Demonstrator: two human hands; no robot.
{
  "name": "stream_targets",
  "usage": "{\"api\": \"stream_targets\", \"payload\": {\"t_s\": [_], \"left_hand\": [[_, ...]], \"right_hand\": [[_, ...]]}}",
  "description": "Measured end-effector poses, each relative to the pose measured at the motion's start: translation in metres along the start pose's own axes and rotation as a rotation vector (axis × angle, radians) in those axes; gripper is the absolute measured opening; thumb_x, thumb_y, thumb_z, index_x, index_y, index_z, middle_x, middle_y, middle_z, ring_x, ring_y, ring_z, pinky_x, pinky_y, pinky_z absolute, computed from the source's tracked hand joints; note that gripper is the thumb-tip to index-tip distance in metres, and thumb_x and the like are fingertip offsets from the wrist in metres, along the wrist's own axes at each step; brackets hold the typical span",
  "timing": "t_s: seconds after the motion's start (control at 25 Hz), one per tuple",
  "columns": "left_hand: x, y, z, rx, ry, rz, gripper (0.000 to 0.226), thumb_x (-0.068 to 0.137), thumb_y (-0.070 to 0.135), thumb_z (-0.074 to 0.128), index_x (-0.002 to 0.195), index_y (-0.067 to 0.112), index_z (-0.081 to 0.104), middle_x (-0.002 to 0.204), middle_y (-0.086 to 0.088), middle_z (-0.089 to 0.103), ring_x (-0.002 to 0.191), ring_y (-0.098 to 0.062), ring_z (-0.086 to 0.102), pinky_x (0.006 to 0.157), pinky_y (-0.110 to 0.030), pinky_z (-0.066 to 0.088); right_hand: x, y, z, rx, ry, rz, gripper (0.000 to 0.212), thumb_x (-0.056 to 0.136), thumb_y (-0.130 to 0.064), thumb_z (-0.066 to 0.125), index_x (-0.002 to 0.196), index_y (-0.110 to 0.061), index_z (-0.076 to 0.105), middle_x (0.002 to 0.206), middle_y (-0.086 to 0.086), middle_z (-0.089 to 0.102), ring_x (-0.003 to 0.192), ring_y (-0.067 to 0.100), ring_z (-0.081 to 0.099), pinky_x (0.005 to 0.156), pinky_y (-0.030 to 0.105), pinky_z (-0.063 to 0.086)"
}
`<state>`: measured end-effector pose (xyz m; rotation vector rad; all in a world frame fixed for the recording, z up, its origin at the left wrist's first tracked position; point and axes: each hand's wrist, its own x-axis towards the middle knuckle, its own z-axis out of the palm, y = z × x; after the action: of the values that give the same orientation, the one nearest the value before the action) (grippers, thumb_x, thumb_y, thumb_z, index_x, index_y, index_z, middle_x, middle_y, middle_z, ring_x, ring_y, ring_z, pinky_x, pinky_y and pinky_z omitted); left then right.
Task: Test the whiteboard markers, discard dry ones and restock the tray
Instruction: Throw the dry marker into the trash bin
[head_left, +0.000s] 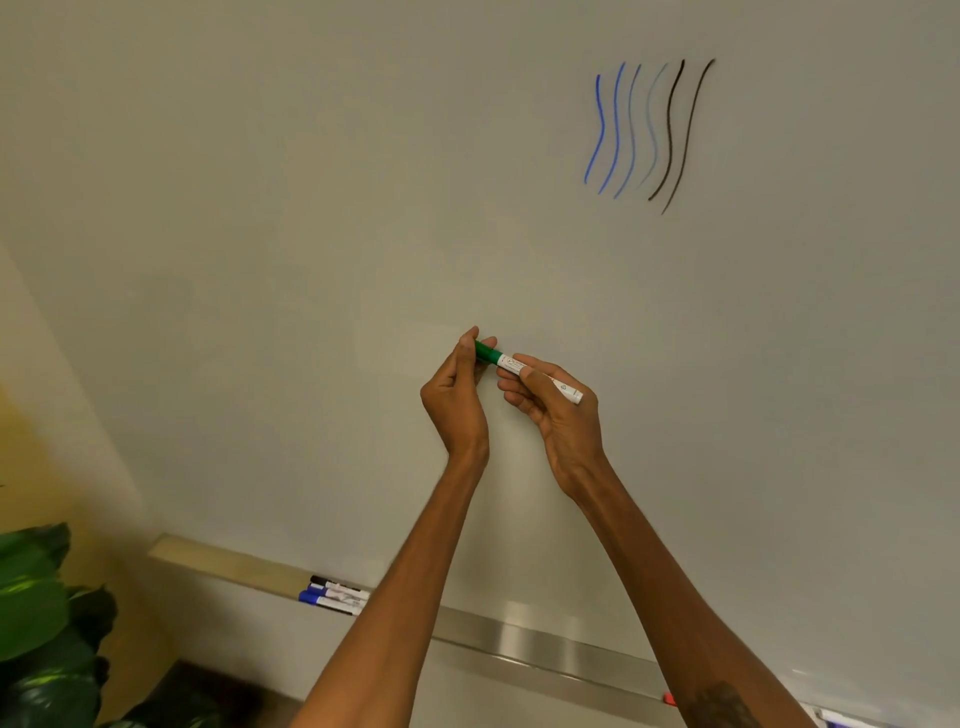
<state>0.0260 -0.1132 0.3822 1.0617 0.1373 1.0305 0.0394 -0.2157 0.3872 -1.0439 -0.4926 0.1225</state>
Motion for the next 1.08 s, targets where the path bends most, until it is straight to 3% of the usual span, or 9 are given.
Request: {"api": "stream_targets", "payload": {"t_s": [0.28,0.48,0.64,0.88,1.08], "left_hand": [[-0.002,-0.014,-0.043,-0.013,0.064,-0.05,0.023,0.101,0.022,0.055,0.113,0.014,0.072,0.1,-0.004,0.077,0.098,-0.019,0.073,0.091,-0.029,0.057],[0.005,-0.029,-0.089,0.06,0.06,-0.068,0.024,0.101,0.022,0.055,0.116,0.013,0.072,0.099,-0.004,0.077,0.1,-0.021,0.072,0.091,-0.031,0.057],[0.005,-0.045,-0.13,0.111,0.157,-0.102,0.024,0.101,0.019,0.055,0.116,0.01,0.071,0.099,-0.008,0.076,0.098,-0.024,0.072,0.089,-0.034,0.058],[-0.002,-0.068,-0.22,0.196,0.323,-0.184,0.024,0.1,0.015,0.056,0.117,0.004,0.07,0.099,-0.013,0.075,0.096,-0.024,0.072,0.086,-0.033,0.059],[-0.031,-0.093,-0.29,0.373,0.333,-0.318,0.023,0.101,0.011,0.052,0.114,0.005,0.071,0.1,-0.01,0.075,0.093,-0.02,0.072,0.083,-0.026,0.059]], "right_hand": [[-0.011,0.044,0.016,0.078,-0.039,0.114,0.02,0.093,-0.01,0.06,0.111,-0.012,0.068,0.11,0.009,0.074,0.103,0.03,0.071,0.089,0.034,0.058],[-0.014,0.089,0.029,0.137,-0.053,0.235,0.023,0.095,-0.012,0.06,0.117,-0.005,0.066,0.113,0.017,0.072,0.104,0.033,0.07,0.089,0.035,0.058],[-0.024,0.134,0.04,0.145,-0.09,0.354,0.032,0.095,-0.014,0.062,0.124,-0.001,0.062,0.116,0.019,0.07,0.105,0.034,0.069,0.091,0.037,0.057],[-0.05,0.202,0.039,0.075,-0.102,0.549,0.025,0.092,-0.006,0.065,0.115,0.003,0.066,0.111,0.023,0.07,0.102,0.037,0.07,0.09,0.036,0.058],[-0.082,0.256,0.044,0.067,-0.188,0.783,0.022,0.092,0.0,0.062,0.113,0.008,0.066,0.115,0.023,0.069,0.107,0.033,0.069,0.092,0.033,0.056]]}}
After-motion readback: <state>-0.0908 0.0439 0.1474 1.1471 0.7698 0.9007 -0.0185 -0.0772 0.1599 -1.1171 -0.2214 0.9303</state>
